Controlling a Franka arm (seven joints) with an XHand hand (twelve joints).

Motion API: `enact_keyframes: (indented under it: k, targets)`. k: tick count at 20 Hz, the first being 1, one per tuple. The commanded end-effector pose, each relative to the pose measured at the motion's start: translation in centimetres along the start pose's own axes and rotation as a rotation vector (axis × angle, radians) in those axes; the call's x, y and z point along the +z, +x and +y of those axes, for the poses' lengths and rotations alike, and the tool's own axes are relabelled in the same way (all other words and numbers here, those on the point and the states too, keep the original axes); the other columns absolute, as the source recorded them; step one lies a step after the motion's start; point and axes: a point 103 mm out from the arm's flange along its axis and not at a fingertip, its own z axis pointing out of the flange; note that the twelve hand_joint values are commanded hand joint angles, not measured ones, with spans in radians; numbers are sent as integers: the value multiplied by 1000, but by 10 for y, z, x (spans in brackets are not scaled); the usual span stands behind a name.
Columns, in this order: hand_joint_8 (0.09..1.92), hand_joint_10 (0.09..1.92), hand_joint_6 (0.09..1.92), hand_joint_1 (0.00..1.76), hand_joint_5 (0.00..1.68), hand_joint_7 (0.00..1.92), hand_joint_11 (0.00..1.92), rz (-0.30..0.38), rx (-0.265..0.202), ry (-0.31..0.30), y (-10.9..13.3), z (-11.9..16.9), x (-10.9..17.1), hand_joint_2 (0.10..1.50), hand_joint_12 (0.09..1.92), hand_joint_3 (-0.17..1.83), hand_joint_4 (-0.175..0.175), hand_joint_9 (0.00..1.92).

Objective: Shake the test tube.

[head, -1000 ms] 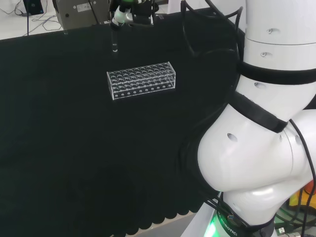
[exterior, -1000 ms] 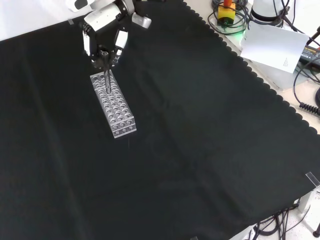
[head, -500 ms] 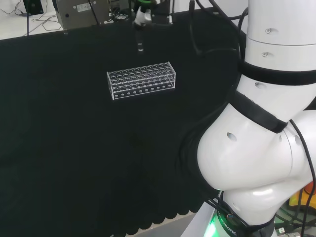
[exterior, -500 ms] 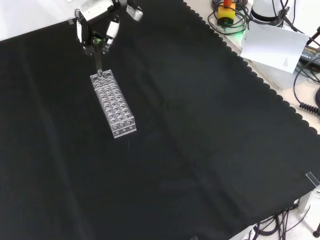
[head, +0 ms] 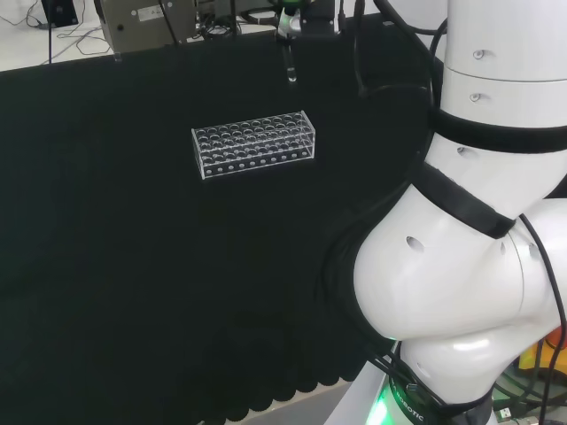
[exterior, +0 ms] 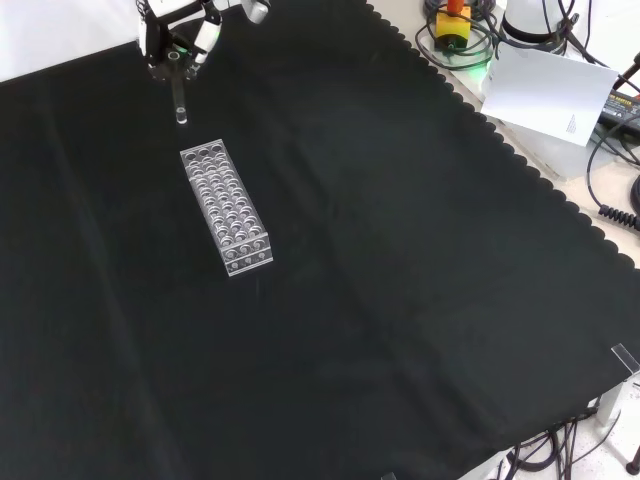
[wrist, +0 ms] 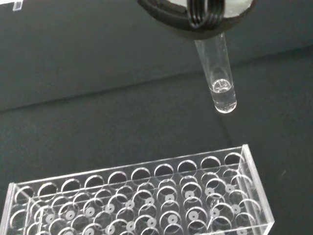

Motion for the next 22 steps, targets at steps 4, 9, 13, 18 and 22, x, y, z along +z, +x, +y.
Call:
enact_keyframes:
  k: [4, 9, 13, 18, 22]
  targets:
    - [1137, 831, 531, 1404, 1050, 1079, 1335, 79, -55, 10, 42, -2, 5, 1054, 855, 0, -175, 1128]
    - [1137, 832, 531, 1404, 1050, 1079, 1334, 148, -132, 34, 94, -5, 11, 1054, 856, 0, -175, 1128]
    - [1138, 833, 531, 1404, 1049, 1079, 1334, 215, -182, 56, 131, -8, 13, 1055, 857, 0, -175, 1127]
    - [1137, 833, 533, 1404, 1048, 1078, 1334, 286, -223, 75, 162, -11, 13, 1055, 858, 0, -175, 1127]
    - [1138, 834, 534, 1404, 1047, 1078, 1334, 289, -231, 73, 168, -13, 13, 1055, 858, 0, -175, 1127]
